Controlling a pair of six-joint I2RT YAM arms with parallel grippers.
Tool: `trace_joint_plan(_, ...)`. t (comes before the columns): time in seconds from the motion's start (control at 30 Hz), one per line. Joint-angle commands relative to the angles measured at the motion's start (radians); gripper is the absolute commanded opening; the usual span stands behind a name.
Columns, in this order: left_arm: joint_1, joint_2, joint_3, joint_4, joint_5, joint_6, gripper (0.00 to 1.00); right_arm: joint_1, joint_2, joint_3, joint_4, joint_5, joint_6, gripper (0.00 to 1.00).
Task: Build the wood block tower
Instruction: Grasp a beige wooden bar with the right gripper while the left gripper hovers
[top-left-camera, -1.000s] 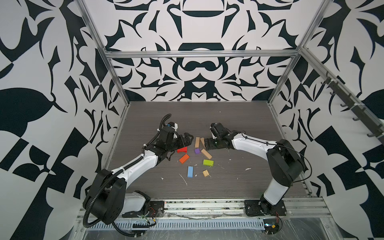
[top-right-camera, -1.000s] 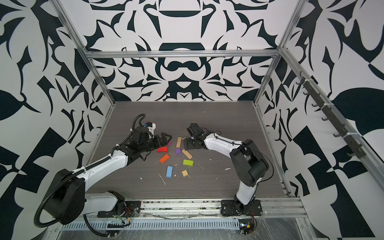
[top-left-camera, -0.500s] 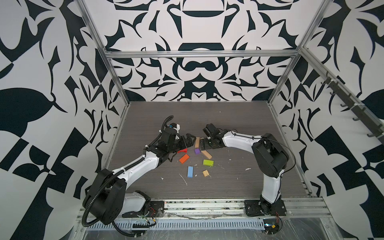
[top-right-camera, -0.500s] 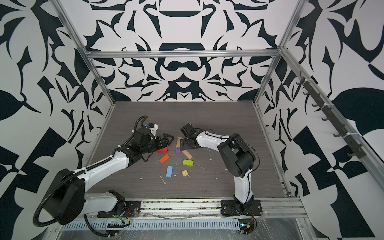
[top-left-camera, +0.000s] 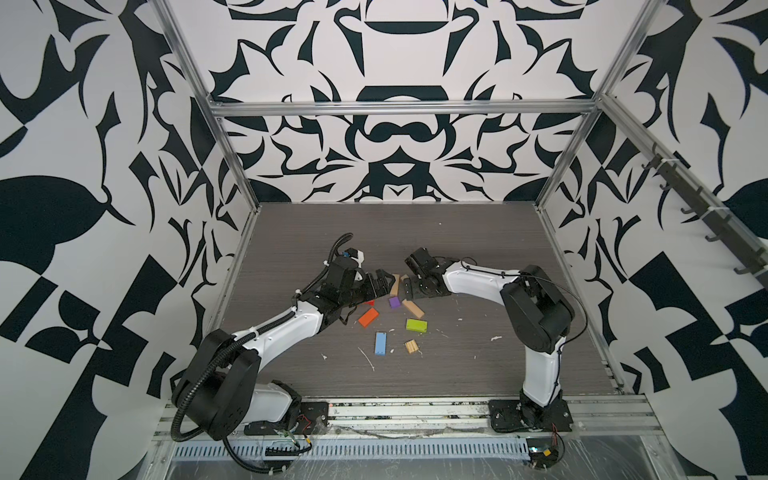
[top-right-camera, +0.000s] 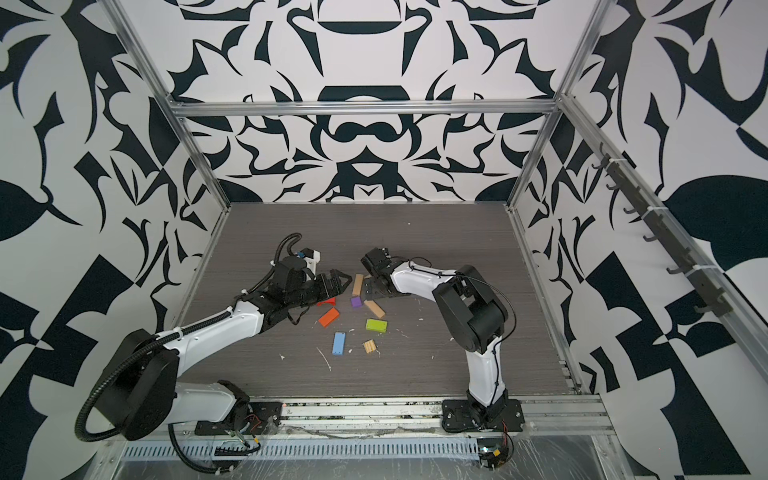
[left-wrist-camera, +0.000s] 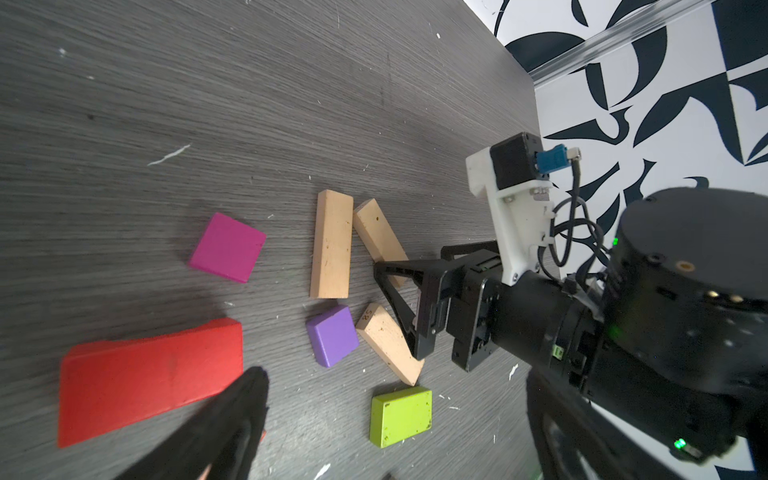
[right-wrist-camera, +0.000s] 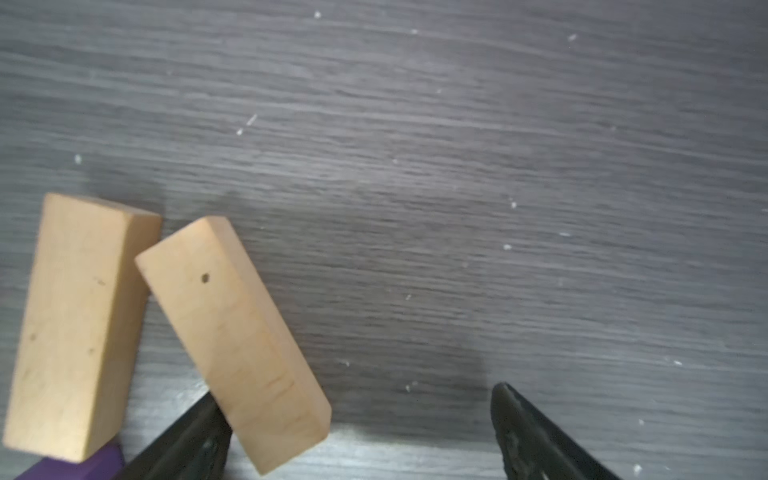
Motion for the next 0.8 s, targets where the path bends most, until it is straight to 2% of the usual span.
trace_joint_plan(0.0, -0.005, 0.013, 0.017, 0.017, -0.008, -0.006, 1.00, -0.015, -0.043, -0.028, -0.030, 0.046, 0.013, 0.96)
trace_joint_plan(0.2, -0.005, 0.003, 0.014, 0.010, -0.032, -0.004, 1.00, -0.063, -0.066, -0.057, -0.035, 0.069, -0.003, 0.97)
trace_joint_plan(0.3, -0.005, -0.002, 0.013, 0.000, -0.038, -0.001, 1.00, -0.098, -0.078, -0.066, -0.031, 0.041, -0.006, 0.97)
trace_joint_plan(0.5, -0.005, -0.010, 0.014, -0.011, -0.045, 0.005, 1.00, -0.100, -0.119, -0.052, -0.037, 0.041, -0.051, 0.96)
trace_joint_plan(0.7, -0.005, -0.007, 0.016, 0.000, -0.034, -0.003, 1.00, -0.089, -0.162, -0.020, -0.013, -0.012, -0.054, 0.94)
trace_joint_plan(0.77, -0.005, -0.005, 0.021, 0.000, -0.034, -0.003, 1.00, -0.085, -0.154, 0.000, -0.012, -0.062, -0.055, 0.94)
